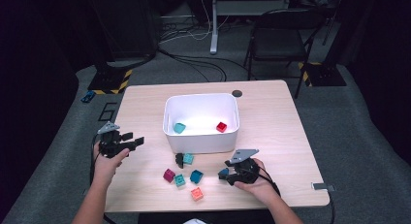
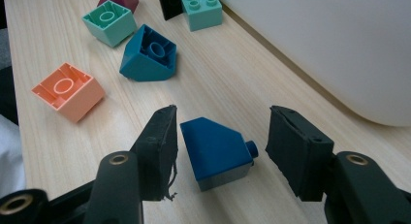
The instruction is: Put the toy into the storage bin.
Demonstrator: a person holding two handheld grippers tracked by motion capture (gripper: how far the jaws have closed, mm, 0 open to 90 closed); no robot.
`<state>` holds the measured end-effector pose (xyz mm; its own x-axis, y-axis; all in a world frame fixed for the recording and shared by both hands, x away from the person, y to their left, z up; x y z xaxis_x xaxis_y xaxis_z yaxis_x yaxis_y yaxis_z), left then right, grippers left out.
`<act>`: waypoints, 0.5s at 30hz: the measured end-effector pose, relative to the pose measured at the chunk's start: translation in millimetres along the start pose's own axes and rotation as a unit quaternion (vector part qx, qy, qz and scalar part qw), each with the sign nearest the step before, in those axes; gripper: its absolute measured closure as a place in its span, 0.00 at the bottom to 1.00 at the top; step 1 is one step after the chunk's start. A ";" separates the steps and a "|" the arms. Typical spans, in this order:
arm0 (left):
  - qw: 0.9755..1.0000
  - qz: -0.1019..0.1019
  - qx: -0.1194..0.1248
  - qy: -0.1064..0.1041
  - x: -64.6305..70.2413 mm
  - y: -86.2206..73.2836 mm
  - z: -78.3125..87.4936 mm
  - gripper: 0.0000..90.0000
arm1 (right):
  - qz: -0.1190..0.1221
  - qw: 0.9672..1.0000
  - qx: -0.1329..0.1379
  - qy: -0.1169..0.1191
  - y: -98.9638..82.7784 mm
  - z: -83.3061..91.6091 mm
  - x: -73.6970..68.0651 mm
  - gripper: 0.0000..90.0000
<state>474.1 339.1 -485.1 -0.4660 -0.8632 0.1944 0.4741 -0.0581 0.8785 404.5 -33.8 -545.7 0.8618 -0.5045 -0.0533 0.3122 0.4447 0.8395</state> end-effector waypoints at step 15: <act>1.000 -0.001 0.000 0.000 0.9 -0.2 0.9 0.40 | 0.008 1.000 -0.016 -0.001 -6.8 -4.8 -0.9 0.62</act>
<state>472.9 338.8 -484.7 -0.4670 -0.8631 0.1922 0.4728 -0.0601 0.8791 403.6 -32.8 -553.9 0.8660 -0.4985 -0.0395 0.3112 0.4755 0.8229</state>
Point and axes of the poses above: each handheld gripper's, and its own axes: z roughly backward along the jaws, y roughly out of its top, x roughly to its right, the point moved 7 cm from there along -z, roughly forward along the jaws, and after that the axes turned 8 degrees about x, right-handed, at the moved point
